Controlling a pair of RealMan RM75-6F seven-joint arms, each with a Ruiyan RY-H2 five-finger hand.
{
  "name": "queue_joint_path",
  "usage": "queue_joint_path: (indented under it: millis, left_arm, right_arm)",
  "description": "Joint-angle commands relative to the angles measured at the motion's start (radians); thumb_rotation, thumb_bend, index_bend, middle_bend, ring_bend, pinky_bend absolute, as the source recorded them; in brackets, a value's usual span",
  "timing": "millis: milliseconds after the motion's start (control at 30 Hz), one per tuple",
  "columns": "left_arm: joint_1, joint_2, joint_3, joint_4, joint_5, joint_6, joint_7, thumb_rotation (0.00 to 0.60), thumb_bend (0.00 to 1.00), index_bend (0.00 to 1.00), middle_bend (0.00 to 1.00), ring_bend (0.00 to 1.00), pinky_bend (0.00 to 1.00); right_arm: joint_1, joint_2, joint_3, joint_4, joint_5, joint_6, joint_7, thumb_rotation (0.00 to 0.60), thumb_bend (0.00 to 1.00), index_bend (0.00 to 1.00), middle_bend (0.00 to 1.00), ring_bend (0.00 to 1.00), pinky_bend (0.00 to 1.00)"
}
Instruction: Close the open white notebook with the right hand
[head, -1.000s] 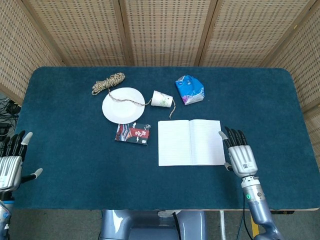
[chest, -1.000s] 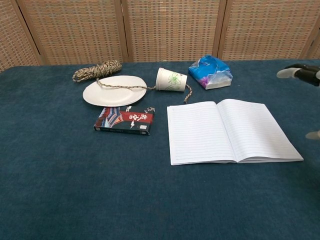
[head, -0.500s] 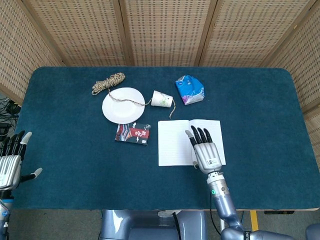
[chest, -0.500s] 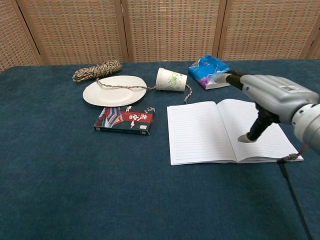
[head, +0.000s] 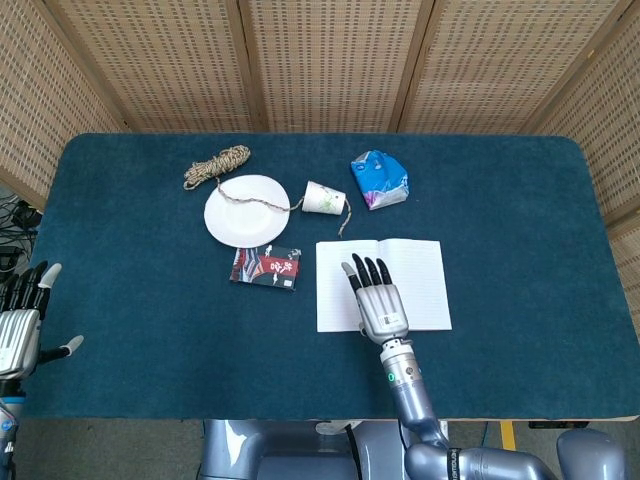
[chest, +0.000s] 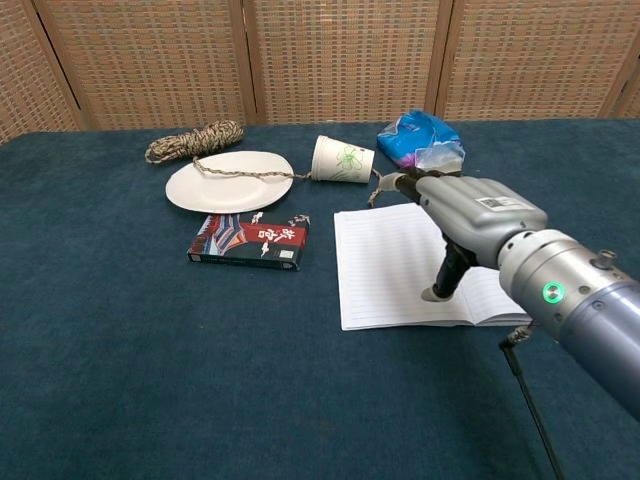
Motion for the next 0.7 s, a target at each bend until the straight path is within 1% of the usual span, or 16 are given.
queue_joint_path:
  millis: [33, 233, 300, 433, 700]
  left_arm:
    - [-0.002, 0.0, -0.002, 0.001, -0.001, -0.002, -0.004, 0.6, 0.07, 0.0, 0.0, 0.0, 0.0]
    - [-0.004, -0.001, -0.001, 0.006, 0.0, -0.005, -0.012, 0.6, 0.07, 0.0, 0.0, 0.0, 0.0]
    - [-0.005, -0.002, -0.001, 0.009, -0.002, -0.007, -0.017, 0.6, 0.07, 0.0, 0.0, 0.0, 0.0]
    - [-0.007, -0.002, -0.002, 0.014, -0.002, -0.01, -0.024, 0.6, 0.07, 0.0, 0.0, 0.0, 0.0]
    - [-0.007, -0.002, -0.003, 0.013, -0.001, -0.005, -0.027, 0.6, 0.07, 0.0, 0.0, 0.0, 0.0]
  right_arm:
    - [0.006, -0.01, -0.004, 0.006, 0.005, 0.001, -0.005, 0.6, 0.21, 0.0, 0.0, 0.0, 0.0]
    - [0.012, -0.032, -0.021, 0.027, 0.017, 0.004, -0.009, 0.6, 0.29, 0.0, 0.0, 0.0, 0.0]
    - [0.014, -0.038, -0.025, 0.037, 0.023, 0.002, -0.008, 0.6, 0.3, 0.0, 0.0, 0.0, 0.0]
    - [0.015, -0.046, -0.033, 0.05, 0.026, 0.002, -0.005, 0.6, 0.36, 0.0, 0.0, 0.0, 0.0]
    - [0.014, -0.05, -0.05, 0.053, 0.023, 0.004, 0.002, 0.6, 0.37, 0.0, 0.0, 0.0, 0.0]
